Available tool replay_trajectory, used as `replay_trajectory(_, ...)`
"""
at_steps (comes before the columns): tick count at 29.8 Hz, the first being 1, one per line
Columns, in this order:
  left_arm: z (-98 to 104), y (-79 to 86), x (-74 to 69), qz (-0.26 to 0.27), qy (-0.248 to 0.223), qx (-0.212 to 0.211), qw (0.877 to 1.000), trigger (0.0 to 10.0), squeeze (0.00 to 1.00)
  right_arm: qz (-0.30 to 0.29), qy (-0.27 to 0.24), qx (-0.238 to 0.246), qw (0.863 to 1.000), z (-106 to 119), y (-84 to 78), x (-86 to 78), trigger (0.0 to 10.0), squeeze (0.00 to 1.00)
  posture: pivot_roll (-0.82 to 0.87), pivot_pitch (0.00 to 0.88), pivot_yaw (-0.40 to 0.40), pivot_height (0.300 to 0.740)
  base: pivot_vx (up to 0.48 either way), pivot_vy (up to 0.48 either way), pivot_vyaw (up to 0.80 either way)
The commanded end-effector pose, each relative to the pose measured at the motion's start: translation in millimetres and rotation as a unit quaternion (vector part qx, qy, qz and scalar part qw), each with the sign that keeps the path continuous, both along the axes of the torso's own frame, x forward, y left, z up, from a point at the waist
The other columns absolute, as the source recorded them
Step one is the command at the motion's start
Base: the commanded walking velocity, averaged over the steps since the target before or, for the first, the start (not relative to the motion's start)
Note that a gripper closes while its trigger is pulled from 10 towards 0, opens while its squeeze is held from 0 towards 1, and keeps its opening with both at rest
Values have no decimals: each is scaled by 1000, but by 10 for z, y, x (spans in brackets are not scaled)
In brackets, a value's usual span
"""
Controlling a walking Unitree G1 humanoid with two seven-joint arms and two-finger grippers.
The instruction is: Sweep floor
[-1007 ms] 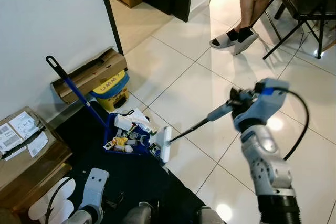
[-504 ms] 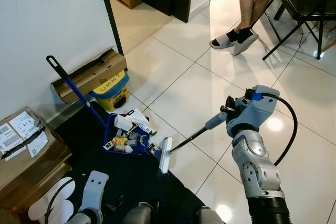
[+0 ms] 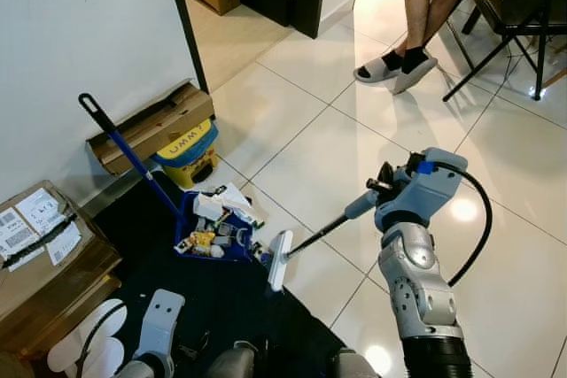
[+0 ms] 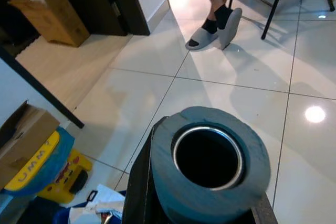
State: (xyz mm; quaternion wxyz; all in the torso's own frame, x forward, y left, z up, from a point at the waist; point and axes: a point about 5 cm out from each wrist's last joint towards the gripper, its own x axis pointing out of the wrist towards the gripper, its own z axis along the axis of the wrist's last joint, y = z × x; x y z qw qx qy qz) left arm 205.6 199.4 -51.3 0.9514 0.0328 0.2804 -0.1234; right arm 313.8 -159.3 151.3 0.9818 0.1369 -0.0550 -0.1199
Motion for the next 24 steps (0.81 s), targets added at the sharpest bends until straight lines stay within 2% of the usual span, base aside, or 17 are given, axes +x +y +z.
replay_trajectory(1,-60,21,-109,1,16,2,1000,10000,0,-22,-32,9,999,-1,-1,-37,10000,0,-84,309,53,740,0,0,0)
replay_trajectory(4,-60,21,-109,1,16,2,1000,10000,0,-22,-32,9,999,-1,-1,-37,10000,0,-84,309,53,740,0,0,0)
replay_trajectory(5,-58,22,-107,1,15,2,1000,10000,0,-21,-55,20,998,42,31,-44,10000,0,-82,306,55,740,0,0,0)
replay_trajectory(7,-56,25,-104,1,15,2,1000,10000,0,-19,-69,27,997,80,53,-47,10000,0,-83,306,55,740,0,0,0)
replay_trajectory(11,-54,26,-100,1,15,2,1000,10000,0,-16,-77,35,996,112,57,-46,10000,0,-84,302,54,740,0,0,0)
replay_trajectory(13,-51,28,-93,2,14,2,1000,10000,0,-18,-84,55,995,141,47,-42,10000,0,-86,297,54,740,0,0,0)
replay_trajectory(16,-50,28,-91,2,14,2,1000,10000,0,-20,-85,62,994,142,46,-41,10000,0,-86,297,54,740,0,0,0)
replay_trajectory(18,-46,26,-83,1,13,2,1000,10000,0,-23,-81,100,991,123,63,-37,10000,0,-86,294,56,740,0,0,0)
replay_trajectory(24,-42,33,-77,2,13,2,1000,10000,0,-37,-56,144,987,19,72,-35,10000,0,-87,293,57,740,0,0,0)
